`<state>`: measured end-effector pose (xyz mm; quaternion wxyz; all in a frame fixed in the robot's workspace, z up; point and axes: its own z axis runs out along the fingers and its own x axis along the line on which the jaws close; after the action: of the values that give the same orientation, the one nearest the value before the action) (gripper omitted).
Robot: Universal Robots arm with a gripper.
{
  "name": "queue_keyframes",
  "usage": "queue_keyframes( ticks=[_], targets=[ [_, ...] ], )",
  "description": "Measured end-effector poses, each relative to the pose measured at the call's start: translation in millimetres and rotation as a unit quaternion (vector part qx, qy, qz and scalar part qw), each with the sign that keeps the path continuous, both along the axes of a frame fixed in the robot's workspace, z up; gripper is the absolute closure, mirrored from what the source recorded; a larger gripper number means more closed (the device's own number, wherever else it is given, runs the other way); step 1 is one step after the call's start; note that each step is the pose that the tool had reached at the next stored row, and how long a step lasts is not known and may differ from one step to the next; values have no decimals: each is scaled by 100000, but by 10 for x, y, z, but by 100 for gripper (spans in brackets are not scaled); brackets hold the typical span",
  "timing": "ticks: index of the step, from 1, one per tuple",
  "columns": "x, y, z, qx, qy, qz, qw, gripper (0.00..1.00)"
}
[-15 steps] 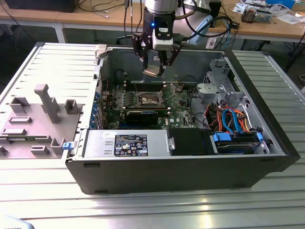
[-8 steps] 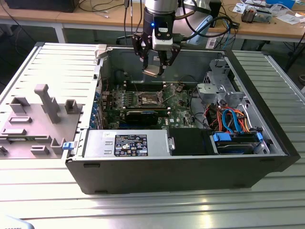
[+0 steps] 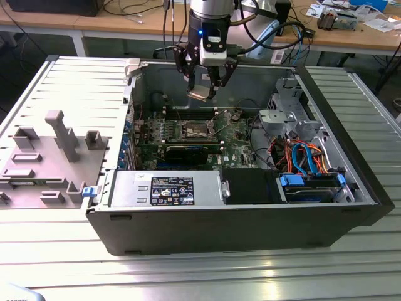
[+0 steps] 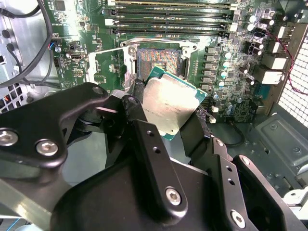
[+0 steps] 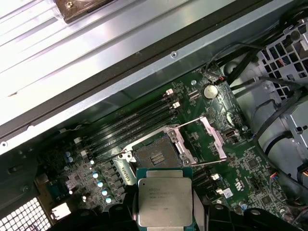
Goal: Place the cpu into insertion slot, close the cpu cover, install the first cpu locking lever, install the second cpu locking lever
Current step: 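Place the cpu into insertion slot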
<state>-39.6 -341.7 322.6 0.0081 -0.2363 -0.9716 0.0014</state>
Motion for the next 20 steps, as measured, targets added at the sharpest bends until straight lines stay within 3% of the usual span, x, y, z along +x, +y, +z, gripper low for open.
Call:
queue_keyframes(
  ticks=[20],
  targets=[
    [0, 0, -4, -1, 2, -1194, 99993, 45]
  ],
)
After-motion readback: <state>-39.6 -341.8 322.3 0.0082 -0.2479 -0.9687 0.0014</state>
